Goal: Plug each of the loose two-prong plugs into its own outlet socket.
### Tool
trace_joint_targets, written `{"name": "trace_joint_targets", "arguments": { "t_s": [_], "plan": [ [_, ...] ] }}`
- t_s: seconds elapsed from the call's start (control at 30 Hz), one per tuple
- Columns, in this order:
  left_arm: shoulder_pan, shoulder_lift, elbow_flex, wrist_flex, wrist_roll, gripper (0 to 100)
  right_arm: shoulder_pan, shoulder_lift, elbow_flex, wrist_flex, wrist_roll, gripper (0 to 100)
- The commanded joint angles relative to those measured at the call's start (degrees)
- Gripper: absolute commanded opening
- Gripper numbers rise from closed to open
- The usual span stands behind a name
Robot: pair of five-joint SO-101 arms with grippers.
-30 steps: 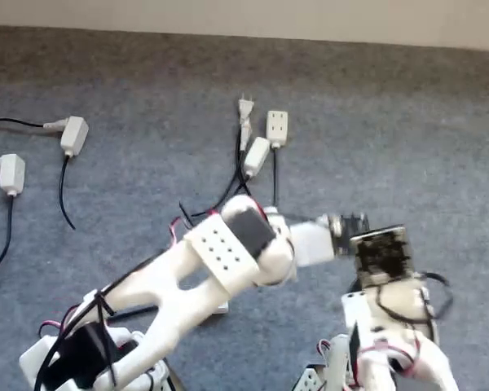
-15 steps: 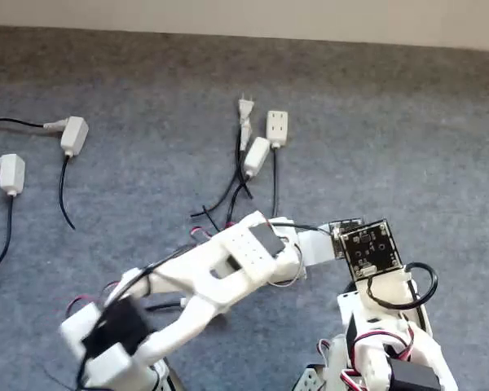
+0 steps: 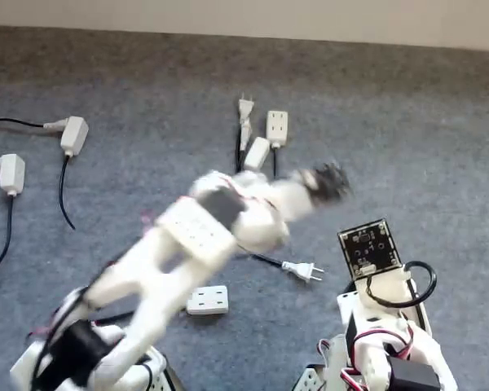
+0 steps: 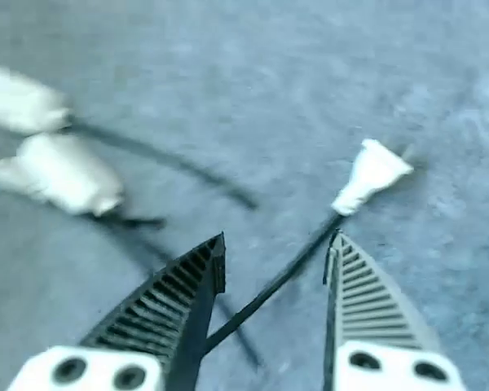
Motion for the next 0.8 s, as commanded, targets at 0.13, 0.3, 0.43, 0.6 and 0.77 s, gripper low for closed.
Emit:
{"name": "trace_joint_targets", "arguments": {
  "t_s": [0.13,0.3,0.43,0.6,0.77],
  "plan": [
    [-26.9,-15.3,-3.4,14.8,10.8,21,-0.8,13.4,-0.7,-3.4,1.1,12.4],
    [-38.1,-20.4,8.1,16.3,12.6,21,-6.9,34.1,-7.5,-8.2,3.8,12.4],
    [-40.5,-27.0,20.4,16.2,12.7,21,-13.8,48.0,-16.7,-8.0,12.9,12.4],
    [-43.0,-38.5,35.9,7.3,12.7,21,-18.8,59.4,-27.5,-8.0,16.8,12.4],
    [-47.5,-46.7,42.7,2.5,12.5,21,-25.5,68.8,-30.1,-6.7,24.1,12.4]
  ]
}}
